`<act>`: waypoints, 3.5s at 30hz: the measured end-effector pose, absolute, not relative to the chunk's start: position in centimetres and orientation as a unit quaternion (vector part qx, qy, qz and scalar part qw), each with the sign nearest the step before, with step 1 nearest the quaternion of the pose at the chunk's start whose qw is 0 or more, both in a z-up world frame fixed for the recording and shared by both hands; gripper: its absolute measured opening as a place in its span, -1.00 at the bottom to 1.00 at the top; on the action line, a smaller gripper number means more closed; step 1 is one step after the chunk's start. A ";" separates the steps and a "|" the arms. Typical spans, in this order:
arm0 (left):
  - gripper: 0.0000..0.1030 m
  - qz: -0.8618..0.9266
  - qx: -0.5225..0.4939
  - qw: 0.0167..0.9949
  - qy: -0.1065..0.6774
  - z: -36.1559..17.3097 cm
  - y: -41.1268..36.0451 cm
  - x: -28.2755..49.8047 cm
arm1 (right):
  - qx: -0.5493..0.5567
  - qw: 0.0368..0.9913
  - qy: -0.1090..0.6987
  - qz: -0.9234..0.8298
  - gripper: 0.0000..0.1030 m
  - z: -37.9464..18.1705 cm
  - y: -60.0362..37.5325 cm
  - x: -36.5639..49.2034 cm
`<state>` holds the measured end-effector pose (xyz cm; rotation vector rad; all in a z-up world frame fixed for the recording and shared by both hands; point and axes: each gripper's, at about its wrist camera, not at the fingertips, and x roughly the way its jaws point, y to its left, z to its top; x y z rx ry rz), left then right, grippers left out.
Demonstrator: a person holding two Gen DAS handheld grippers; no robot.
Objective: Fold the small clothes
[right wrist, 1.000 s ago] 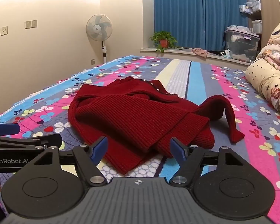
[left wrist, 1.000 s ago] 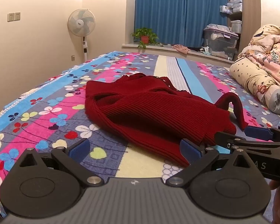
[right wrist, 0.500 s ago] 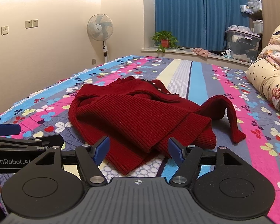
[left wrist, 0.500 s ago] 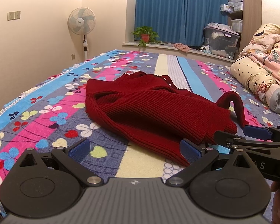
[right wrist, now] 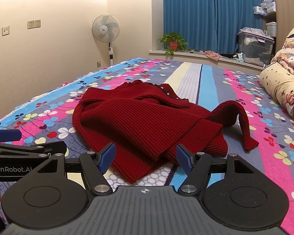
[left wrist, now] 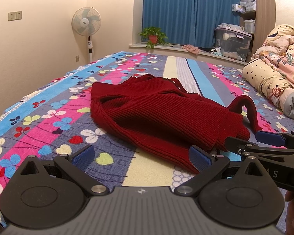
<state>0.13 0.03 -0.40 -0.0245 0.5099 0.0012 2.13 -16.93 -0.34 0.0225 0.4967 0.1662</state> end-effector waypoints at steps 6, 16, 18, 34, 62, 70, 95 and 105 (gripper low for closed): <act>0.99 0.001 -0.008 0.968 0.249 -0.3 0.2 0.1 | 0.012 0.966 0.246 0.082 0.36 -0.3 -16.9 2.1; 0.88 0.012 0.016 0.967 0.255 -0.7 0.5 0.3 | 0.042 0.966 0.247 0.062 0.34 0.8 -18.1 2.7; 0.71 0.011 0.026 0.966 0.258 -1.1 0.6 0.4 | 0.063 0.966 0.241 0.062 0.09 1.3 -19.0 2.9; -0.52 0.017 0.037 0.936 0.350 -5.8 1.0 7.1 | 0.164 0.954 0.249 0.006 -0.39 3.8 -25.8 5.2; -0.79 -0.024 0.029 0.940 0.340 -3.6 -0.6 10.6 | 0.234 0.934 0.267 -0.037 -0.37 3.0 -31.2 6.8; -0.80 -0.046 0.061 0.946 0.313 3.4 12.6 7.0 | 0.217 0.938 0.269 -0.032 -0.37 3.0 -30.1 5.9; -0.32 -0.047 -0.064 0.874 0.479 -3.7 19.5 10.4 | 0.250 0.890 0.383 0.002 -0.14 -9.5 -30.5 18.5; -0.70 -0.061 -0.060 0.868 0.489 -4.4 19.1 11.5 | 0.183 0.914 0.360 0.033 -0.86 -8.8 -28.4 18.4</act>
